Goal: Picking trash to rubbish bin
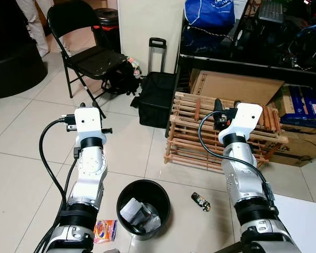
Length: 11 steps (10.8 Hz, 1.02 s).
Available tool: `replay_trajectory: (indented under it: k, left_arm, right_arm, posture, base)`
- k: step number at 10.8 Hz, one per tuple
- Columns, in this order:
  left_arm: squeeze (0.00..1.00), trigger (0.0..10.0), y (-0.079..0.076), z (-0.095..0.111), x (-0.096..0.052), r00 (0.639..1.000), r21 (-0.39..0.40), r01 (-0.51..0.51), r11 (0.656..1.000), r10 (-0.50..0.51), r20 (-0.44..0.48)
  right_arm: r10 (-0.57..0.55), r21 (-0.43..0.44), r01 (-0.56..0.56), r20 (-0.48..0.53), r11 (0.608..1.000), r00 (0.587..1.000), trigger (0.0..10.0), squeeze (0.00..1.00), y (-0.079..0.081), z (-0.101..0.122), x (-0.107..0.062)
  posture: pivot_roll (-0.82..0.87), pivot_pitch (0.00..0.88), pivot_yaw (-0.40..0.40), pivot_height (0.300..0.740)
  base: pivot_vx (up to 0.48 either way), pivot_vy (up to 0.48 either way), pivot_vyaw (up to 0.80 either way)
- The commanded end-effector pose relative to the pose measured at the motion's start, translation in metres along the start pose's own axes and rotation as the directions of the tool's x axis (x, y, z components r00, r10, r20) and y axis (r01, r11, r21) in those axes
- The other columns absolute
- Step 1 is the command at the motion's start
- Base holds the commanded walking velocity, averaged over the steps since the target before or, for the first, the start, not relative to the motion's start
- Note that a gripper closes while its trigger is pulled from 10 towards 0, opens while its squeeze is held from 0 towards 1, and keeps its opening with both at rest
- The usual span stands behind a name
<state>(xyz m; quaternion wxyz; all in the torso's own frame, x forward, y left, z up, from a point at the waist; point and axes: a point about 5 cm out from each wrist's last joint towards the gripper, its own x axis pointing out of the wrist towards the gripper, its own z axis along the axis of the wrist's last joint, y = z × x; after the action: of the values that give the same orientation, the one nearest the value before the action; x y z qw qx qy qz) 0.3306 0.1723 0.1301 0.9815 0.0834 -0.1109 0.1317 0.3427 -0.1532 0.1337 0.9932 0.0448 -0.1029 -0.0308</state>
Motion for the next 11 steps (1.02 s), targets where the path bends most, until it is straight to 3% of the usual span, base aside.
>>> replay_trajectory:
  k: [1,7,11]
  left_arm:
    - [0.0,10.0,-0.0024,0.0008,0.0006,1.0,-0.005,0.015,1.0,-0.015,0.004]
    - [0.0,10.0,-0.0027,-0.0009,-0.0019,1.0,-0.009,0.01,1.0,-0.01,-0.002]
    - [0.0,10.0,-0.0009,-0.002,-0.0026,1.0,-0.004,0.007,1.0,-0.007,-0.007]
  right_arm:
    - [0.0,0.009,-0.001,0.024,1.0,1.0,10.0,0.0,-0.0025,0.0052,0.0029]
    - [0.012,0.006,-0.012,0.015,1.0,1.0,10.0,0.0,-0.0027,0.0047,0.0027]
    - [0.021,0.008,-0.021,0.002,1.0,1.0,10.0,0.0,-0.0006,0.0023,0.0016]
  posture:
    - [0.05,0.0,-0.037,0.74]
    - [0.04,0.0,-0.043,0.74]
    - [0.04,0.01,-0.042,0.74]
  base:
    - [0.0,0.0,0.0]
    - [0.0,0.0,0.0]
    - [0.0,0.0,-0.8]
